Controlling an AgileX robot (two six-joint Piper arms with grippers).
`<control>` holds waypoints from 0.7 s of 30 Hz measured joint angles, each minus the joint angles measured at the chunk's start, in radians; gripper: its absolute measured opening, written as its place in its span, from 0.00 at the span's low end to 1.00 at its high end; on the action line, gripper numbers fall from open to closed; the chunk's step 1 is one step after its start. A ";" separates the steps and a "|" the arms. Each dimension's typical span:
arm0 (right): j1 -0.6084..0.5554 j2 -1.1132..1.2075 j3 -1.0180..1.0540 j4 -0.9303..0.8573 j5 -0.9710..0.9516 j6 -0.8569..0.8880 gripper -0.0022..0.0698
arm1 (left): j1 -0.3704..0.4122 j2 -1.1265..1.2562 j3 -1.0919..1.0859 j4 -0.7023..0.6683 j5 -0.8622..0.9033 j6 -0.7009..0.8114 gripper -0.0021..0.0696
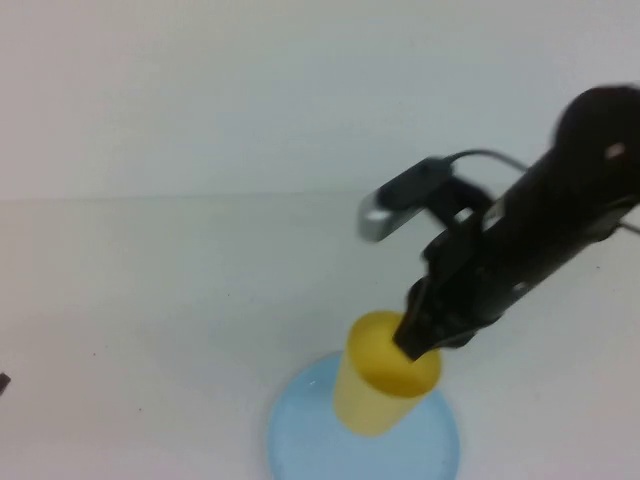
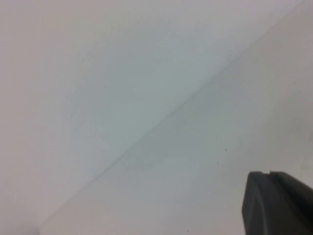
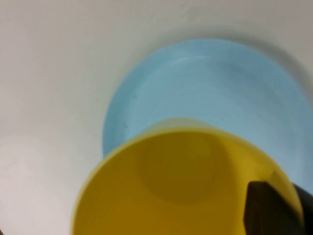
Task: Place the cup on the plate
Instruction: Place the cup on the plate
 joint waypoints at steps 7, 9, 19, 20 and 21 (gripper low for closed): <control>0.106 0.166 -0.058 -0.115 -0.028 0.135 0.07 | 0.000 0.000 0.002 0.002 -0.039 -0.016 0.03; 0.114 0.198 -0.075 -0.150 -0.030 0.157 0.07 | 0.000 0.000 0.002 0.002 -0.044 -0.016 0.03; 0.117 0.277 -0.107 -0.262 -0.036 0.241 0.07 | 0.000 0.000 0.002 0.004 -0.043 -0.018 0.03; 0.117 0.278 -0.108 -0.262 -0.036 0.248 0.07 | 0.000 0.000 0.002 0.004 -0.043 -0.018 0.03; 0.117 0.279 -0.108 -0.262 -0.036 0.257 0.07 | 0.000 0.000 0.002 0.004 -0.043 -0.018 0.03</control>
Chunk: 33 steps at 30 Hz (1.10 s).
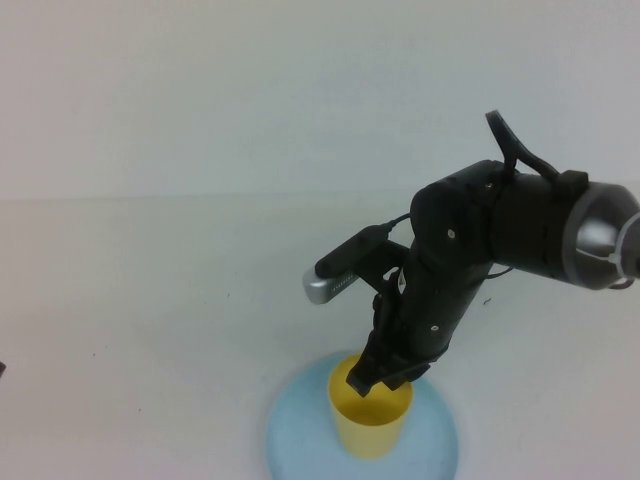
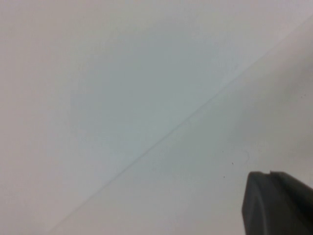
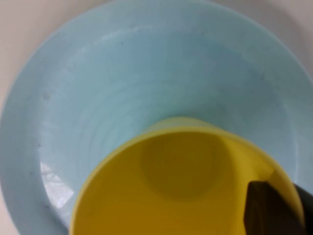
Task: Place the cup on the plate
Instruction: Place the cup on the plate
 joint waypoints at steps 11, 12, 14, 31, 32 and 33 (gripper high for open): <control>0.004 0.011 -0.038 0.000 0.094 0.025 0.07 | 0.000 0.000 0.000 0.000 0.000 0.000 0.03; 0.006 0.013 -0.048 0.000 0.108 0.025 0.07 | 0.000 0.000 0.000 0.000 0.000 0.000 0.03; 0.008 0.013 -0.059 0.000 0.121 0.025 0.07 | 0.000 0.000 0.000 0.000 0.000 0.000 0.03; 0.013 0.017 -0.067 0.040 0.109 0.029 0.26 | 0.000 0.000 0.000 0.000 -0.002 -0.013 0.03; 0.013 0.017 -0.067 0.041 0.110 0.029 0.32 | 0.000 0.000 0.000 0.000 -0.002 -0.015 0.03; 0.013 0.017 -0.067 0.041 0.112 0.029 0.37 | 0.000 -0.004 0.000 0.000 -0.002 -0.015 0.03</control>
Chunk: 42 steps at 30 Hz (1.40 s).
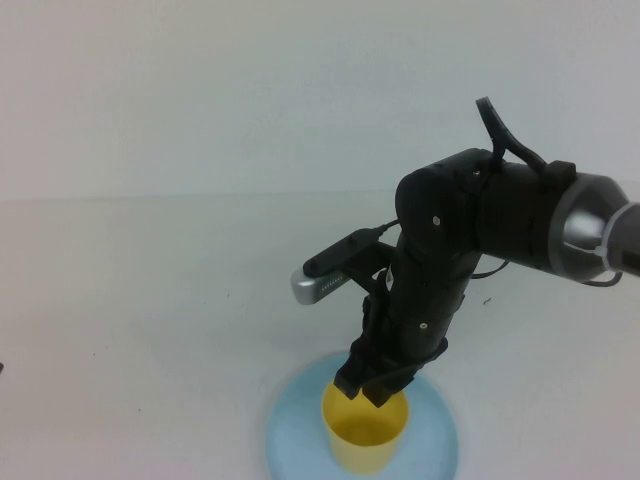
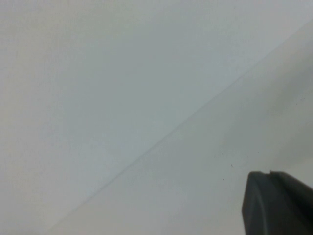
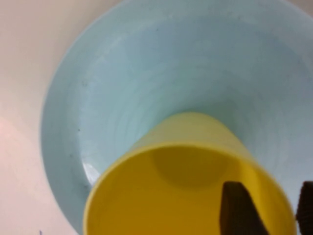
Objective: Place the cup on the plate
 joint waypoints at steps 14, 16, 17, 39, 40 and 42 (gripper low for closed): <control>0.002 -0.144 0.000 0.001 0.042 0.065 0.47 | 0.000 -0.032 0.000 0.003 -0.003 -0.016 0.03; 0.004 -0.198 0.000 0.001 0.064 0.070 0.43 | 0.000 -0.054 0.000 0.003 -0.005 -0.025 0.03; 0.004 -0.219 0.000 0.001 0.075 0.072 0.41 | 0.000 -0.066 0.000 0.003 -0.002 -0.025 0.03; 0.282 -0.939 0.589 -0.371 -0.097 0.457 0.03 | 0.037 -0.146 0.000 -0.004 0.140 -0.078 0.03; 0.283 -0.996 0.618 -0.394 -0.104 0.460 0.03 | 0.051 -0.146 0.000 -0.011 0.160 -0.083 0.03; 0.285 -1.114 0.665 -0.440 -0.108 0.463 0.03 | 0.084 -0.146 0.000 -0.012 0.219 -0.090 0.03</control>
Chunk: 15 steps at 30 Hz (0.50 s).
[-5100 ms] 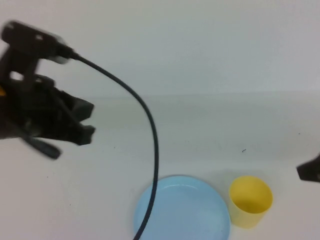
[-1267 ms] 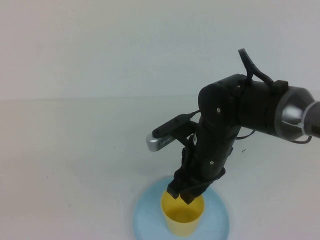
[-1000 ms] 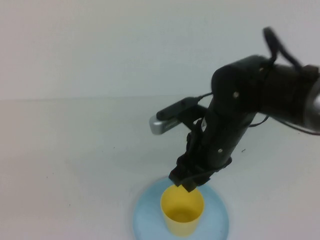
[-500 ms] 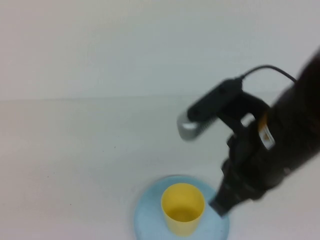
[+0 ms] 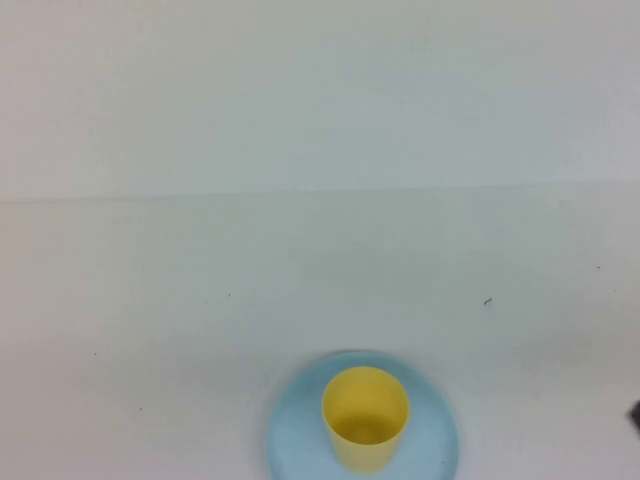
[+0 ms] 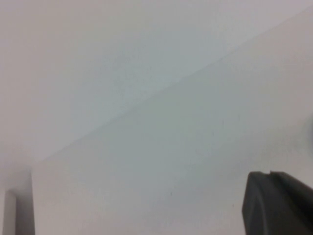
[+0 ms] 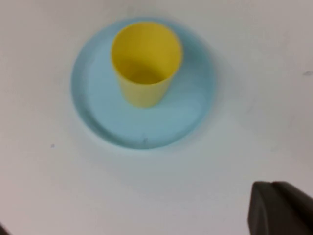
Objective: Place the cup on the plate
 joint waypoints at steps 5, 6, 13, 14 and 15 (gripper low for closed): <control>0.000 -0.261 0.064 -0.112 0.000 0.002 0.03 | 0.081 0.000 0.000 0.000 0.165 -0.003 0.03; 0.000 -0.309 0.064 -0.126 0.000 0.002 0.03 | 0.097 -0.002 0.000 0.000 0.178 -0.003 0.03; 0.000 -0.452 0.064 -0.150 0.011 0.004 0.03 | 0.170 -0.055 0.000 0.002 0.178 -0.003 0.03; 0.000 -0.452 0.068 -0.150 0.013 0.004 0.03 | 0.177 -0.072 0.000 0.002 0.178 -0.003 0.03; 0.000 -0.448 0.072 -0.150 0.017 0.004 0.03 | 0.184 -0.090 0.000 0.002 0.178 -0.003 0.03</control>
